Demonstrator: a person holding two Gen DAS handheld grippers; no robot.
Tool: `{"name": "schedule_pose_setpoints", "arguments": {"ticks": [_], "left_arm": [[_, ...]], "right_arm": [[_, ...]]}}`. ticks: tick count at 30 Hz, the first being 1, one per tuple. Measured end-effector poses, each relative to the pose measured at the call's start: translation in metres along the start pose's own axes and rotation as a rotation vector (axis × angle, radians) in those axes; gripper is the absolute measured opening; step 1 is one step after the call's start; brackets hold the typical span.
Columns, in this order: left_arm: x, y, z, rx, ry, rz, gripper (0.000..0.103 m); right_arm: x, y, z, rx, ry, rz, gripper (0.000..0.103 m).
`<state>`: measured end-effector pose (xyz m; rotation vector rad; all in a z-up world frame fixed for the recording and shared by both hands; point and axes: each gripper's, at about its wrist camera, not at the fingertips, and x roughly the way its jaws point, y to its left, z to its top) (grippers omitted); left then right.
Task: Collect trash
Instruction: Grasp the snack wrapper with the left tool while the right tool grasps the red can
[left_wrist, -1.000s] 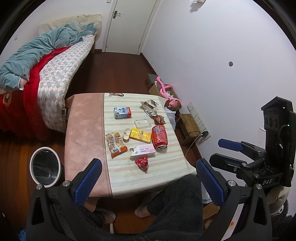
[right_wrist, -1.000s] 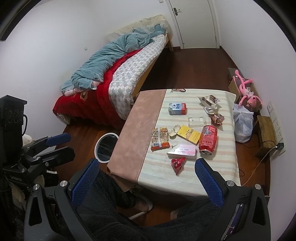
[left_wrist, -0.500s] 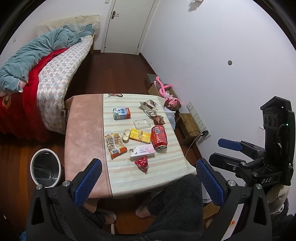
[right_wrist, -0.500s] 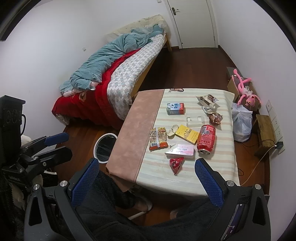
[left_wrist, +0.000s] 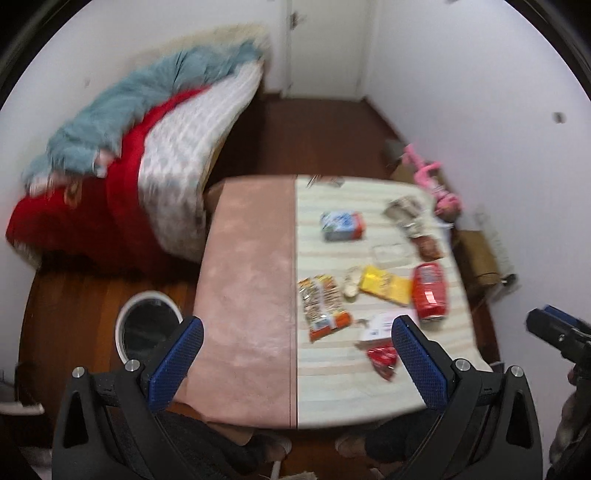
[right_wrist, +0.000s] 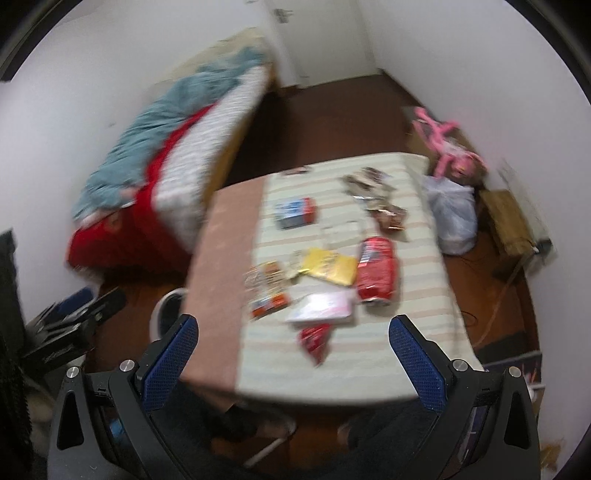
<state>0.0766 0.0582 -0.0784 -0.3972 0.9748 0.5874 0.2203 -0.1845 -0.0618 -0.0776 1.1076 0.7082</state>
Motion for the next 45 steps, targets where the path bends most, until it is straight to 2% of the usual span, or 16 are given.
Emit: {"name": "schedule_pose_setpoints", "arguments": {"ticks": [4,7,11,14,17,19,21,23,27,28,30,32,37,42,43,45], "left_arm": [[0.077,0.005,0.008,-0.082,0.126,-0.005,0.103],[0.139,0.0,0.007,-0.144,0.26,-0.017,0.103],[0.201,-0.01,-0.001,-0.2,0.403,-0.054,0.102],[0.235,-0.017,-0.004,-0.233,0.469,-0.065,0.101],[0.253,-0.021,-0.004,-0.255,0.488,-0.077,0.101],[0.258,-0.026,-0.003,-0.249,0.486,-0.073,0.097],[0.26,-0.03,-0.003,-0.226,0.482,-0.046,0.09],[0.261,-0.034,-0.003,-0.205,0.479,-0.026,0.077],[0.251,-0.04,-0.005,-0.158,0.451,0.02,0.066],[0.248,-0.041,-0.006,-0.146,0.444,0.031,0.06],[0.242,-0.043,-0.011,-0.12,0.427,0.048,0.052],[0.234,-0.043,-0.013,-0.093,0.412,0.061,0.039],[0.207,-0.03,-0.019,-0.075,0.387,0.066,0.029],[0.176,-0.021,-0.017,-0.047,0.319,0.073,0.022],[0.167,-0.021,-0.016,-0.039,0.302,0.075,0.016],[0.156,-0.022,-0.015,-0.032,0.28,0.077,0.013]], "right_arm": [[0.086,-0.034,0.02,0.111,0.087,-0.078,0.093],[0.14,-0.053,0.028,0.158,0.148,-0.126,0.093],[0.198,-0.07,0.037,0.196,0.229,-0.154,0.093],[0.229,-0.075,0.044,0.189,0.268,-0.191,0.093],[0.253,-0.078,0.047,0.186,0.306,-0.211,0.093],[0.262,-0.079,0.048,0.187,0.324,-0.213,0.093],[0.271,-0.08,0.048,0.185,0.34,-0.22,0.093],[0.279,-0.079,0.048,0.181,0.355,-0.222,0.093],[0.289,-0.077,0.047,0.168,0.364,-0.226,0.091],[0.289,-0.077,0.046,0.166,0.368,-0.226,0.082],[0.288,-0.08,0.047,0.159,0.366,-0.225,0.083],[0.286,-0.078,0.046,0.146,0.361,-0.222,0.082],[0.272,-0.077,0.038,0.131,0.344,-0.218,0.082],[0.25,-0.071,0.034,0.127,0.297,-0.203,0.082],[0.246,-0.07,0.034,0.125,0.288,-0.201,0.082],[0.235,-0.066,0.033,0.119,0.268,-0.193,0.082]]}}
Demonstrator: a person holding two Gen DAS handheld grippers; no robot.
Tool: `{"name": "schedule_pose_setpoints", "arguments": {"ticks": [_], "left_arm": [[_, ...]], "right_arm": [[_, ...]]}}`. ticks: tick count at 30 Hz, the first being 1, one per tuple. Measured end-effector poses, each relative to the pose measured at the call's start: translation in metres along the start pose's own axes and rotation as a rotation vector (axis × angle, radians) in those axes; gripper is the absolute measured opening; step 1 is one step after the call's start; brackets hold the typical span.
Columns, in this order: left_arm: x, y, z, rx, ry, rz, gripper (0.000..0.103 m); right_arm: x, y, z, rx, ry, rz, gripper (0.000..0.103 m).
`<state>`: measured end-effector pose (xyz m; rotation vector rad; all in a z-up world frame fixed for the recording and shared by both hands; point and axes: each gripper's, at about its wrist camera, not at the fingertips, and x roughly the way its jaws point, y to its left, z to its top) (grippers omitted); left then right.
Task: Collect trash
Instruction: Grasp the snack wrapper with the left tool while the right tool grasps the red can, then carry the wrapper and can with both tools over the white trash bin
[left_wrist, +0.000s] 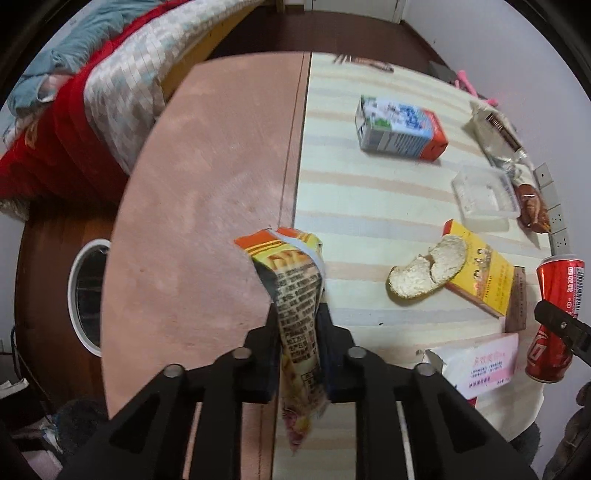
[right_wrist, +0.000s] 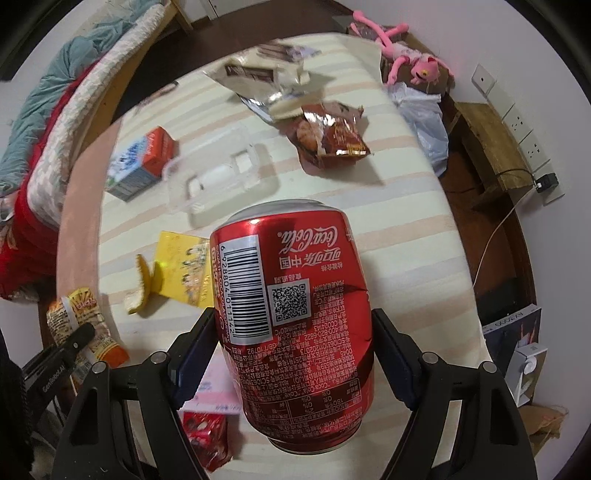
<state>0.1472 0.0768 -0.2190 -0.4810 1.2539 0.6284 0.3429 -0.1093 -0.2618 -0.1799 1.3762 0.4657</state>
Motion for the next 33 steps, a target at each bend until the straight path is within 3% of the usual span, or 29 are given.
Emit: {"name": "schedule_pose_setpoints", "arguments": {"ticks": [6,11,18,27,33], "left_arm": [[-0.023,-0.005,-0.009,0.007,-0.081,-0.011,0.006],[-0.037,0.016,0.001,0.015,-0.16,-0.014,0.006],[-0.09,0.046,-0.006,-0.005,-0.29,-0.015,0.006],[-0.141,0.136,-0.021,-0.096,-0.375,0.017,0.006],[-0.147,0.21,-0.034,-0.182,-0.394,0.06,0.006]], "right_arm": [[-0.037,0.012,-0.013,-0.024,-0.061,0.041,0.082],[-0.063,0.028,-0.023,-0.057,-0.107,0.062,0.082],[-0.098,0.066,-0.043,-0.111,-0.164,0.118,0.082],[-0.123,0.156,-0.073,-0.196,-0.192,0.232,0.082],[-0.111,0.251,-0.103,-0.291,-0.147,0.31,0.082]]}}
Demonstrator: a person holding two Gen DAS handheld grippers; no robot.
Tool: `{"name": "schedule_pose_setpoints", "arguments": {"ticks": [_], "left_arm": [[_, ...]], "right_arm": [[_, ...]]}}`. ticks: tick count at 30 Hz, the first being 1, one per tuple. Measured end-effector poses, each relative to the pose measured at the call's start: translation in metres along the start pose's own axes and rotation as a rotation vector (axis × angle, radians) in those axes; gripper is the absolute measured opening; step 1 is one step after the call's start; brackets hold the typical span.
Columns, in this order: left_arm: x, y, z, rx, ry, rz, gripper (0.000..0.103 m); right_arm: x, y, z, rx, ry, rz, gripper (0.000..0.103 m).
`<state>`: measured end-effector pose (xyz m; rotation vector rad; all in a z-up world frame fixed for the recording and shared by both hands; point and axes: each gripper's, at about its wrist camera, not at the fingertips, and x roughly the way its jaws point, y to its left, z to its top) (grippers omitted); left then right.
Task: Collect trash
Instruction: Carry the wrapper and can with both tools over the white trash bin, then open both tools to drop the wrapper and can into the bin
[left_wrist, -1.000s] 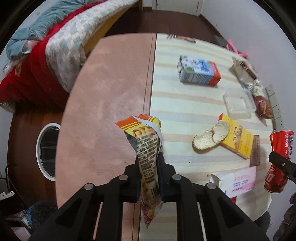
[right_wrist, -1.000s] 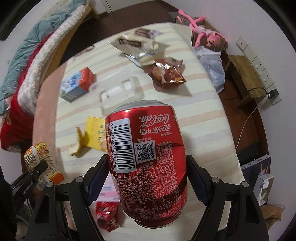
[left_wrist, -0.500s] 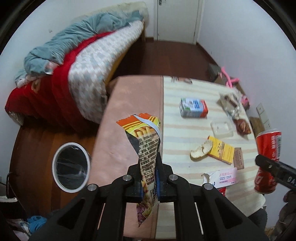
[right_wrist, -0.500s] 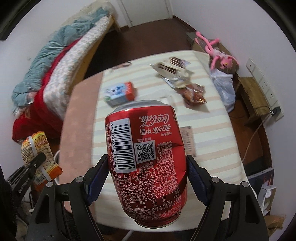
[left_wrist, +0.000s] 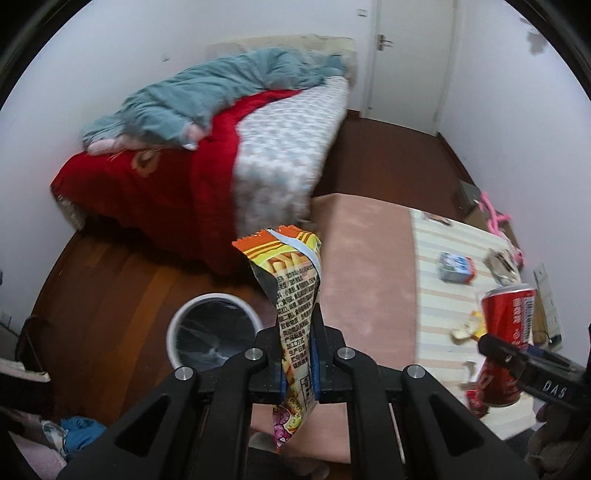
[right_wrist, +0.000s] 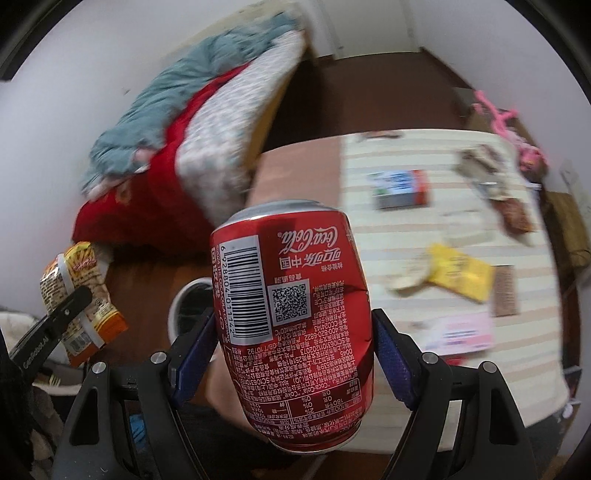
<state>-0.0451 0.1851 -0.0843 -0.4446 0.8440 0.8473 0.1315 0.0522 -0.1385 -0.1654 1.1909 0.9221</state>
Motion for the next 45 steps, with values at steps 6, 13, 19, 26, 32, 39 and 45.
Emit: {"name": "schedule_pose_setpoints", "arguments": {"ticks": [6,13,19,26,32,39,45], "left_arm": [[0.034,0.086,-0.005,-0.108,0.056,0.021,0.006],[0.139,0.191,-0.026,-0.263,0.235,-0.039,0.007],[0.233,0.24,-0.05,-0.403,0.382,-0.121,0.014],[0.277,0.277,-0.065,-0.529,0.432,-0.073,0.091],[0.266,0.291,-0.078,-0.493,0.383,0.073,0.102],[0.249,0.283,-0.093,-0.441,0.377,0.167,0.102],[0.231,0.27,-0.097,-0.384,0.367,0.187,0.102]], "right_arm": [[0.078,0.093,-0.013,-0.086,0.123,0.073,0.082],[0.212,0.178,-0.029,-0.169,0.302,0.101,0.082],[0.319,0.206,-0.024,-0.185,0.401,0.044,0.082],[0.406,0.211,-0.013,-0.163,0.517,0.007,0.087],[0.413,0.22,-0.013,-0.251,0.522,-0.008,0.103],[0.384,0.231,-0.034,-0.37,0.494,-0.13,0.103],[0.364,0.223,-0.046,-0.407,0.484,-0.176,0.103]]}}
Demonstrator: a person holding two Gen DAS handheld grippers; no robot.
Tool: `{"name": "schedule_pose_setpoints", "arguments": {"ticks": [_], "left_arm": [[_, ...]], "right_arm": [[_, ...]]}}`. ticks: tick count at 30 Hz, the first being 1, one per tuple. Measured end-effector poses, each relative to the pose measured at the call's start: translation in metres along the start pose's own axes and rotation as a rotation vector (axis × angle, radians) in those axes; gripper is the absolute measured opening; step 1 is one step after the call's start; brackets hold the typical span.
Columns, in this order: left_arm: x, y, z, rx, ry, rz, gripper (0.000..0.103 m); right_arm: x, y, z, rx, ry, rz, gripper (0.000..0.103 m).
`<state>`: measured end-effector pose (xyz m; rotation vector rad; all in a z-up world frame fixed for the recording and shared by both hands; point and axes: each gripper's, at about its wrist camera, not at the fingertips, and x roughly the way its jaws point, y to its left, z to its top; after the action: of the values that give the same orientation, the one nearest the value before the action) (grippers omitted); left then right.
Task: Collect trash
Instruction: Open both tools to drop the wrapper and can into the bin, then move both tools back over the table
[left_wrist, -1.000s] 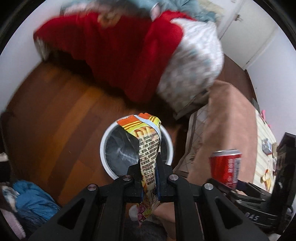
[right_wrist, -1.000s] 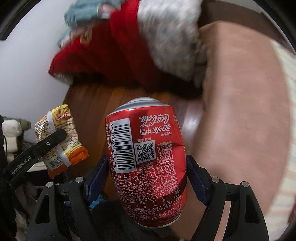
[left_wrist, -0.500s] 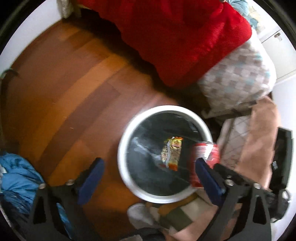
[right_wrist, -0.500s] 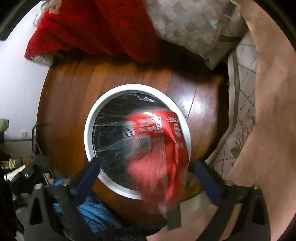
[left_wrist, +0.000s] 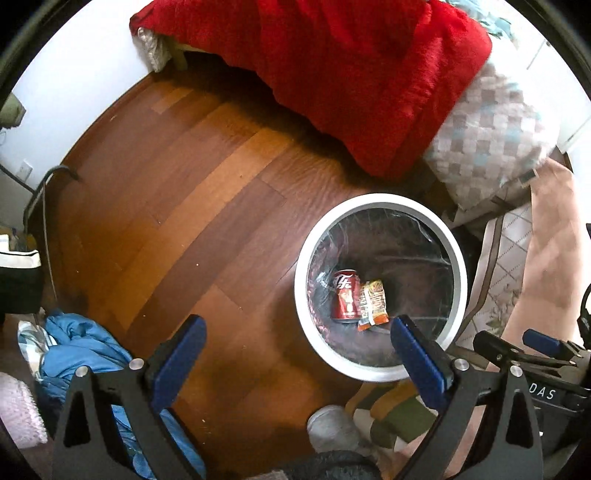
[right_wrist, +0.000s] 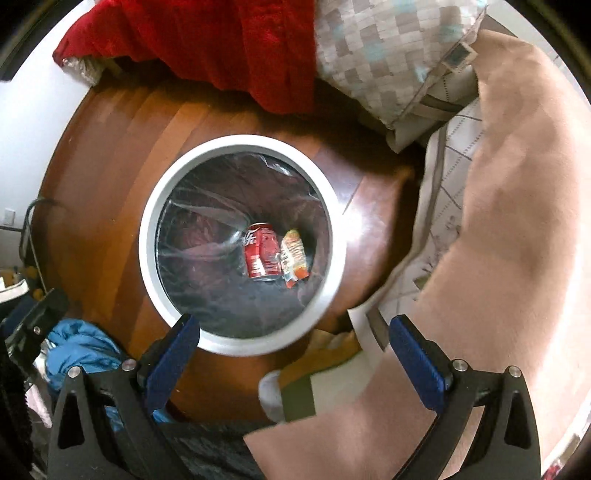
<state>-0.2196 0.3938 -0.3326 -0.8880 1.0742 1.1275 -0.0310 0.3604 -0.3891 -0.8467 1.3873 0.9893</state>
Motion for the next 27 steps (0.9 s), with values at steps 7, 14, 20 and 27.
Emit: {"name": "schedule_pose_setpoints", "arguments": {"ticks": [7,14,20,27], "left_arm": [[-0.028,-0.002,-0.015,0.024,-0.024,-0.002,0.102],[-0.065,-0.007,-0.027,0.039,-0.073,-0.005,0.102],[-0.107,-0.014,-0.038,0.056,-0.128,-0.026,0.102],[-0.17,-0.038,-0.058,0.087,-0.218,-0.011,0.102]], "right_arm": [[-0.022,0.0,-0.016,-0.005,-0.038,-0.002,0.103],[-0.066,-0.003,-0.034,-0.005,-0.108,0.011,0.103],[-0.118,-0.01,-0.055,0.002,-0.195,0.038,0.103],[-0.199,-0.041,-0.096,0.061,-0.327,0.137,0.103]]}}
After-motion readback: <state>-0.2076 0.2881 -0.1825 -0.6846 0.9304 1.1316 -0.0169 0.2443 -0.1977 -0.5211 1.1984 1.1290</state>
